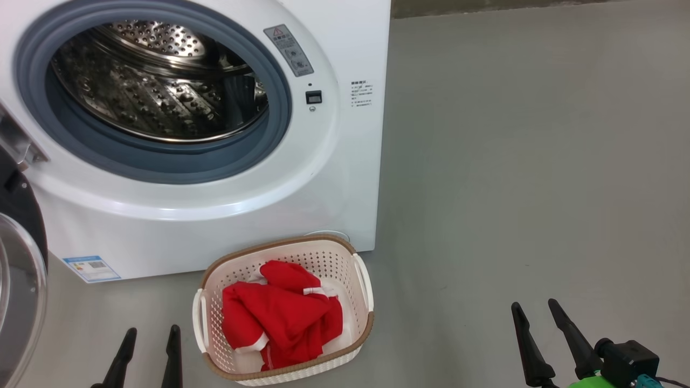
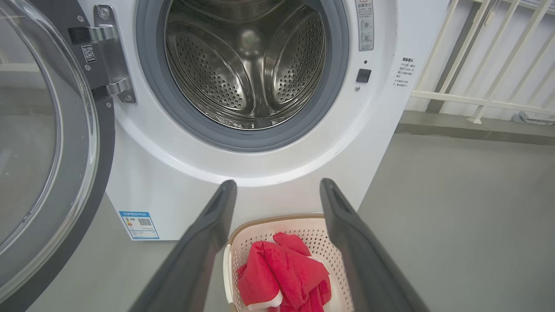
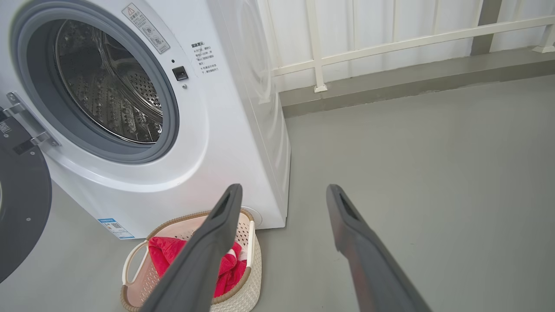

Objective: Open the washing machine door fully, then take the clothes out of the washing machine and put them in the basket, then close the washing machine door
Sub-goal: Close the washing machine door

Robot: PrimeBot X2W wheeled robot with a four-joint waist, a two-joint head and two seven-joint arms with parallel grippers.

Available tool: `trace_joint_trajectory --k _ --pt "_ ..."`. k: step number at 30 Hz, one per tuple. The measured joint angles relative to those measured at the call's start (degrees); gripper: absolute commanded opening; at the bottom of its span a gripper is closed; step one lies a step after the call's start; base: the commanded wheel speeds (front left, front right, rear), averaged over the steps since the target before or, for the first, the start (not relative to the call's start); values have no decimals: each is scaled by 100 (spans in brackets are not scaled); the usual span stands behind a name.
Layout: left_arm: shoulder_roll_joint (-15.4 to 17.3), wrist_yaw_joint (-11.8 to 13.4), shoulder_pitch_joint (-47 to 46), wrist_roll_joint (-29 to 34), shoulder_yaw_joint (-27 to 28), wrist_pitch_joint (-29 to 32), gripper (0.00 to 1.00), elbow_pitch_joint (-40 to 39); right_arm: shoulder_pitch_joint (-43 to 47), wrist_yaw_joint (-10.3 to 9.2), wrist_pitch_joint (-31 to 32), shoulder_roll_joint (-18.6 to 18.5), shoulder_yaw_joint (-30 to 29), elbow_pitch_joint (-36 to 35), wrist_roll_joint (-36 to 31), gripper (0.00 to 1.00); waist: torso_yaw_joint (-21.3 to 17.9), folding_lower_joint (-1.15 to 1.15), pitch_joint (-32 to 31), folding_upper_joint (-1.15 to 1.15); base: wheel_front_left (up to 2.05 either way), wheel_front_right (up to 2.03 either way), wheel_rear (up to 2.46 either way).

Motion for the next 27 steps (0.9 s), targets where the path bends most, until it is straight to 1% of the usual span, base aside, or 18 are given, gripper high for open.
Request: trace_joint_trajectory --k 5,10,20,21,26,27 --pt "-38 0 1 0 4 0 100 46 1 0 0 1 21 8 0 100 86 0 -36 0 0 0 0" --pt "-97 0 1 -1 30 0 100 68 2 0 0 -2 97 34 0 100 283 0 -68 0 0 0 0" --pt "-113 0 32 -92 79 1 100 131 -3 0 0 -82 399 124 2 100 870 0 -152 0 0 0 0" --pt "-113 0 32 -92 79 1 100 131 -3 0 0 -82 399 124 2 100 870 0 -152 0 0 0 0" --pt "-116 18 119 -202 79 0 100 153 -13 0 0 -105 538 166 3 100 1207 0 -206 0 0 0 0" --pt "-118 68 130 -253 77 0 100 155 -44 0 0 -127 608 194 5 100 1346 0 -222 0 0 0 0"
